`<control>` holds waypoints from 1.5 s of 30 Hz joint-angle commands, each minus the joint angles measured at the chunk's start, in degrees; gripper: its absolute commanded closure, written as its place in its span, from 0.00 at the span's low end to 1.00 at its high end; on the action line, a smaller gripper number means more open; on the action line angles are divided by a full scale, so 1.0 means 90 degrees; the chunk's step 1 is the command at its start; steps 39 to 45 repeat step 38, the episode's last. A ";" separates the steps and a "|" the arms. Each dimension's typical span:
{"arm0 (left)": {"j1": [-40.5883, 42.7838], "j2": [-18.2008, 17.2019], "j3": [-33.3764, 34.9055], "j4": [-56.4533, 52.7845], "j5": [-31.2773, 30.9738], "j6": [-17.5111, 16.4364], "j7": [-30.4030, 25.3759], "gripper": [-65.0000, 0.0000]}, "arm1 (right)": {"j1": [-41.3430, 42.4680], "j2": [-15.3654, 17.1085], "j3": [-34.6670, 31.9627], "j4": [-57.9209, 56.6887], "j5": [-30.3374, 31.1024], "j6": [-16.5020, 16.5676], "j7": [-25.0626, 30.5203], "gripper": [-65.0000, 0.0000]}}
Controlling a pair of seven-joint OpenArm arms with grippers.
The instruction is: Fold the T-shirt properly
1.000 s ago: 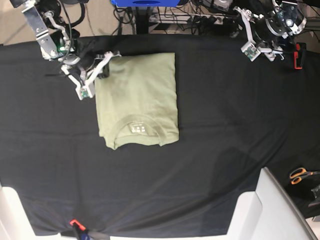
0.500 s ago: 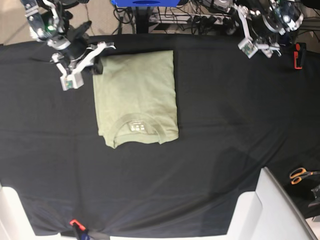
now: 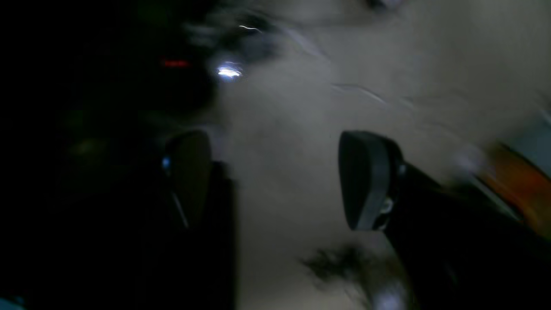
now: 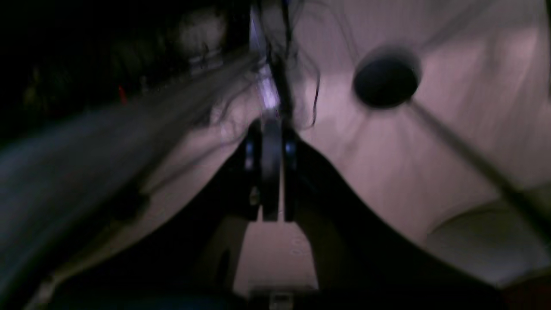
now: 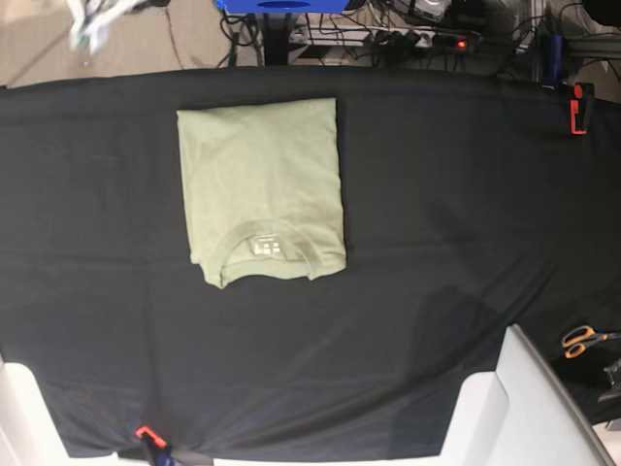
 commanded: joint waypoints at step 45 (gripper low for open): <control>-0.5801 0.0818 0.2371 -0.9664 -0.1568 0.2519 -0.5090 0.31 | 0.4788 -0.1169 -0.1524 -1.1571 -0.0338 0.0003 0.6199 0.98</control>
